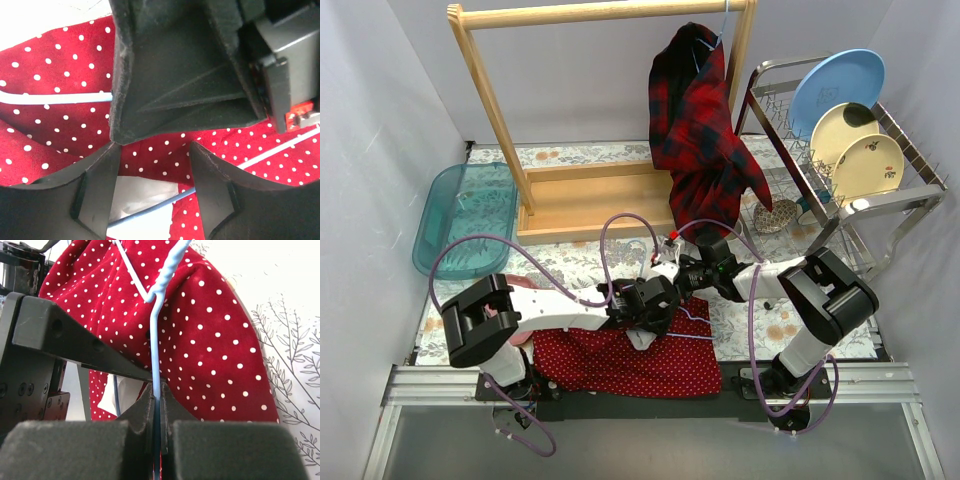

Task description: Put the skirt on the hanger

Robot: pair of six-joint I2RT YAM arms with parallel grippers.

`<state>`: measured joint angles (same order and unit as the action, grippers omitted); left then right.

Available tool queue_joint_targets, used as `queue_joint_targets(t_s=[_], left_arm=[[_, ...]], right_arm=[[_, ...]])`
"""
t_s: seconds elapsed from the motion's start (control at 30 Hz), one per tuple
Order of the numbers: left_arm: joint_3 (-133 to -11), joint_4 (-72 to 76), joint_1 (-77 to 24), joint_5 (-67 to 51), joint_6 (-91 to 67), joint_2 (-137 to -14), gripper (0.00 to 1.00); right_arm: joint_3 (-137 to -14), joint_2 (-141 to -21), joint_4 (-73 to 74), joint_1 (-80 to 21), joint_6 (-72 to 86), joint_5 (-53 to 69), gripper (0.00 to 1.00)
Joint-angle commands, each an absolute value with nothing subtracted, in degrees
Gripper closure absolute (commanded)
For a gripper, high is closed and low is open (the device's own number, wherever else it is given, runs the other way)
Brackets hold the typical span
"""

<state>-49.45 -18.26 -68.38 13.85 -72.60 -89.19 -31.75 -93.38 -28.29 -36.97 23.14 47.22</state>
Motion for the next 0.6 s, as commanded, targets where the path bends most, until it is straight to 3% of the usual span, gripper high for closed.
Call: queue_joint_targets(t_s=[0.0,0.1,0.13,0.23,0.27,0.57], left_arm=[[-50.63,-18.19,-68.47,16.35,-71.81,-90.52,0.44],[-50.45,-18.19,-68.47,15.21,-71.98,-92.19,0.56],[-50.36,-18.19,-68.47,14.94,-71.90,-92.81,0.68],[-50.01,-18.19,-68.47,14.33,-72.07,-93.95,0.86],[-49.92,-18.28,-68.47,14.15,-72.33,-93.87,0.99],[-54.22,-24.60,-68.47,14.16,-72.51,-79.56,1.00]], right_arm=[[-32.34,-94.13,-28.30,-36.83,23.11,48.69,0.99],[-32.43,-94.31,-28.30,-36.83,23.12,48.69,0.99],[-32.43,-94.31,-28.30,-36.83,23.20,48.69,0.99],[-32.43,-94.31,-28.30,-36.83,23.12,48.60,0.99],[-32.34,-94.31,-28.30,-36.83,23.20,48.60,0.99],[-32.69,-94.66,-28.39,-36.91,22.68,48.52,0.99]])
